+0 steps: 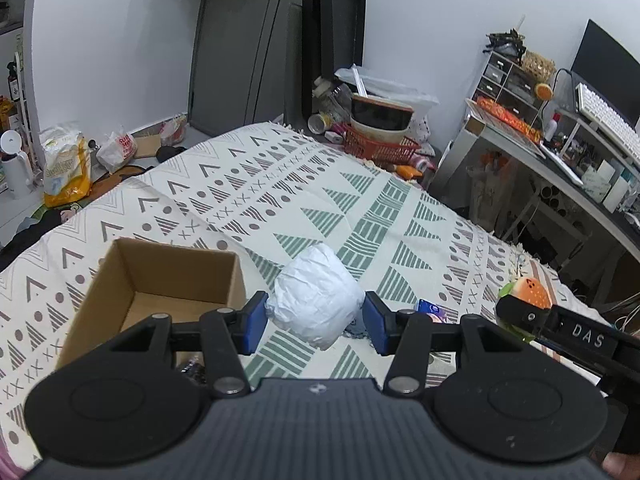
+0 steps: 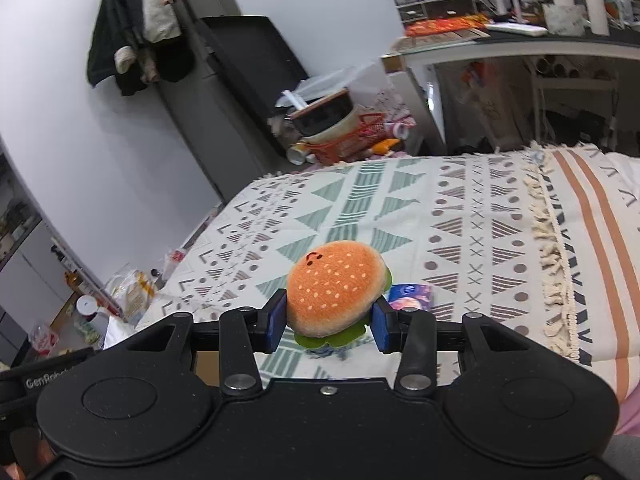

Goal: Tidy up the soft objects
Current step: 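Carry the white item and burger plush over the box with both grippers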

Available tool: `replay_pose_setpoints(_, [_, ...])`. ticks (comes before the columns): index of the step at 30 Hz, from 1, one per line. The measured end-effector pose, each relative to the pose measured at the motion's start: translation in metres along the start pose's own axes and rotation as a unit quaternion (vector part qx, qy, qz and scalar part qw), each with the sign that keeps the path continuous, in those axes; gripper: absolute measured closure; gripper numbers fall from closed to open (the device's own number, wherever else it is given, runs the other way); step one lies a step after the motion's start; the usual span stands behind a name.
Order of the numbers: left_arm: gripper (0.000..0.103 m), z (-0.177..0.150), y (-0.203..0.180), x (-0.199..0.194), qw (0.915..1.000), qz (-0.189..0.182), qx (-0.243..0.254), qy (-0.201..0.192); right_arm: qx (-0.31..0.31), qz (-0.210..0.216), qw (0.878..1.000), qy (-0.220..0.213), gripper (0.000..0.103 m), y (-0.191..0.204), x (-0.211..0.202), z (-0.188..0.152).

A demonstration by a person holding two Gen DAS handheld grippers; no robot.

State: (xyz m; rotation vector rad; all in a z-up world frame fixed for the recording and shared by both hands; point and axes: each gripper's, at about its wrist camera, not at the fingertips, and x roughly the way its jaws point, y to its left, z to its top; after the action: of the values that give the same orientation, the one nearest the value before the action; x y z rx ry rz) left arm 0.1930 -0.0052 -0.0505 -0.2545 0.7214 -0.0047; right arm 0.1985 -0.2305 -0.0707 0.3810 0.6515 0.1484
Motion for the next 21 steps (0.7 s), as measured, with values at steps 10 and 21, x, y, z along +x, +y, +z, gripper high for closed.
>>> replay_pose_setpoints(10, [0.053, 0.002, 0.034, -0.017, 0.9997, -0.006, -0.017, -0.016, -0.021, 0.021, 1.0, 0.001, 0.061, 0.039, -0.009, -0.004])
replay_pose_setpoints(21, [0.053, 0.003, 0.085, -0.013, 0.9987, -0.005, -0.043, -0.026, -0.056, 0.027, 0.998, 0.017, 0.061, 0.083, 0.004, -0.018])
